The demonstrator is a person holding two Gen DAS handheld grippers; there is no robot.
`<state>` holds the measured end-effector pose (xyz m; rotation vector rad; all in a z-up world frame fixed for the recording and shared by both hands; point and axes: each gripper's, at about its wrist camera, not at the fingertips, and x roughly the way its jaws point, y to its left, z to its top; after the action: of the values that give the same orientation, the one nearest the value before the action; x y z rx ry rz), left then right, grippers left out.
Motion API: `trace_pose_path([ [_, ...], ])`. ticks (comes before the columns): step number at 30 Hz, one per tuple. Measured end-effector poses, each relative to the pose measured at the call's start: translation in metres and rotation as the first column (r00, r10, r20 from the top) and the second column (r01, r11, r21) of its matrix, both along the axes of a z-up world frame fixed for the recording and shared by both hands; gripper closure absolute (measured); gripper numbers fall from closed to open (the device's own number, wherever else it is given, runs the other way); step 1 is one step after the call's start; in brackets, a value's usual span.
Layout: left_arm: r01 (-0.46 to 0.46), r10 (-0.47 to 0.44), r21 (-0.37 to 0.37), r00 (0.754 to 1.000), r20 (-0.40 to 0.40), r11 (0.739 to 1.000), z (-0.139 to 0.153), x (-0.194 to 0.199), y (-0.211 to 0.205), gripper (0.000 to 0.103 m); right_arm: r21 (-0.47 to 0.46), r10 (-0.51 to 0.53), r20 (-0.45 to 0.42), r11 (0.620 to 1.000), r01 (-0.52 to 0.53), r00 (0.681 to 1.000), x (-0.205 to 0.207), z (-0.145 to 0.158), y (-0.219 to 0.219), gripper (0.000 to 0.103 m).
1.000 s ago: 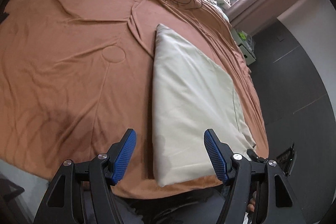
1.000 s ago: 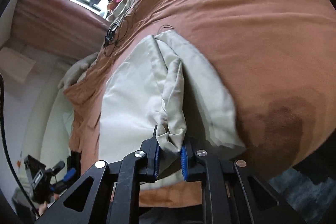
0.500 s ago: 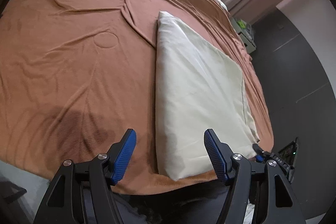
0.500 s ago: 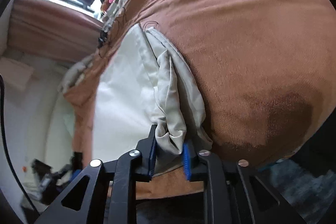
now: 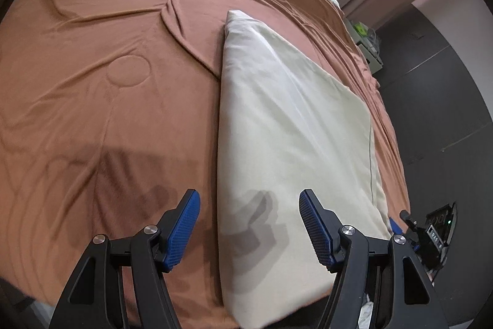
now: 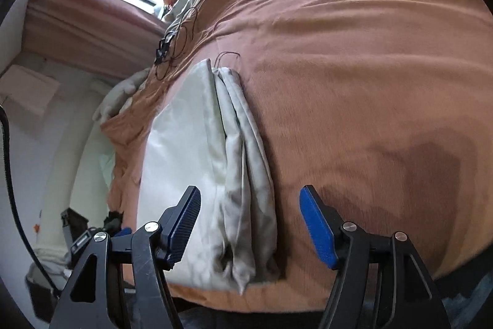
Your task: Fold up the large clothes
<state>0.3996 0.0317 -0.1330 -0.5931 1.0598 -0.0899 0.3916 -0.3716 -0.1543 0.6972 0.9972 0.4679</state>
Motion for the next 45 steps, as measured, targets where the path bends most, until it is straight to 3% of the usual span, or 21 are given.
trace_pose_path([
  [3, 0.004, -0.004, -0.006, 1.000, 0.001, 1.000, -0.005, 0.012, 0.002, 0.039, 0.028, 0.058, -0.016, 0.998, -0.058, 0.998, 0.023, -0.004, 0.004, 0.036],
  [8, 0.009, -0.010, -0.018, 1.000, -0.015, 1.000, -0.018, 0.035, 0.007, 0.058, 0.049, 0.137, -0.064, 0.990, -0.134, 0.989, 0.059, -0.018, 0.019, 0.036],
  [15, 0.016, -0.017, -0.033, 1.000, -0.024, 0.999, -0.033, 0.064, 0.009, 0.060, 0.088, 0.237, -0.105, 0.970, -0.228, 0.966, 0.103, -0.029, 0.053, 0.036],
  [27, 0.019, -0.020, -0.026, 1.000, -0.019, 0.999, -0.044, 0.108, 0.016, 0.060, 0.024, 0.328, -0.134, 0.944, -0.328, 0.935, 0.177, -0.023, 0.099, 0.037],
  [28, 0.022, -0.022, -0.022, 1.000, -0.019, 1.000, -0.044, 0.109, 0.015, 0.060, 0.013, 0.317, -0.136, 0.948, -0.318, 0.939, 0.182, -0.023, 0.100, 0.038],
  [30, 0.032, -0.032, 0.001, 0.999, -0.014, 0.999, -0.044, 0.111, 0.012, 0.060, 0.006, 0.283, -0.161, 0.958, -0.286, 0.945, 0.190, -0.027, 0.099, 0.053],
  [33, 0.049, -0.049, 0.028, 0.999, -0.005, 0.998, -0.042, 0.111, 0.010, 0.060, 0.072, 0.224, -0.210, 0.974, -0.214, 0.952, 0.196, -0.038, 0.086, 0.074],
  [36, 0.073, -0.073, 0.053, 0.997, 0.010, 0.996, -0.040, 0.110, 0.006, 0.060, 0.173, 0.182, -0.249, 0.975, -0.141, 0.951, 0.194, -0.054, 0.071, 0.082],
  [38, 0.079, -0.080, 0.057, 0.997, 0.012, 0.995, -0.040, 0.111, 0.005, 0.060, 0.190, 0.180, -0.249, 0.973, -0.134, 0.952, 0.192, -0.056, 0.069, 0.084],
  [40, 0.071, -0.071, 0.037, 0.997, 0.003, 0.997, -0.040, 0.112, 0.008, 0.060, 0.145, 0.204, -0.222, 0.974, -0.174, 0.953, 0.190, -0.049, 0.075, 0.082],
  [43, 0.062, -0.062, 0.008, 0.998, -0.008, 0.998, -0.042, 0.117, 0.014, 0.060, 0.103, 0.291, -0.204, 0.956, -0.275, 0.935, 0.185, -0.037, 0.086, 0.063],
  [45, 0.063, -0.063, -0.002, 0.998, -0.009, 0.998, -0.043, 0.120, 0.017, 0.060, 0.100, 0.349, -0.189, 0.937, -0.336, 0.918, 0.182, -0.032, 0.088, 0.045],
])
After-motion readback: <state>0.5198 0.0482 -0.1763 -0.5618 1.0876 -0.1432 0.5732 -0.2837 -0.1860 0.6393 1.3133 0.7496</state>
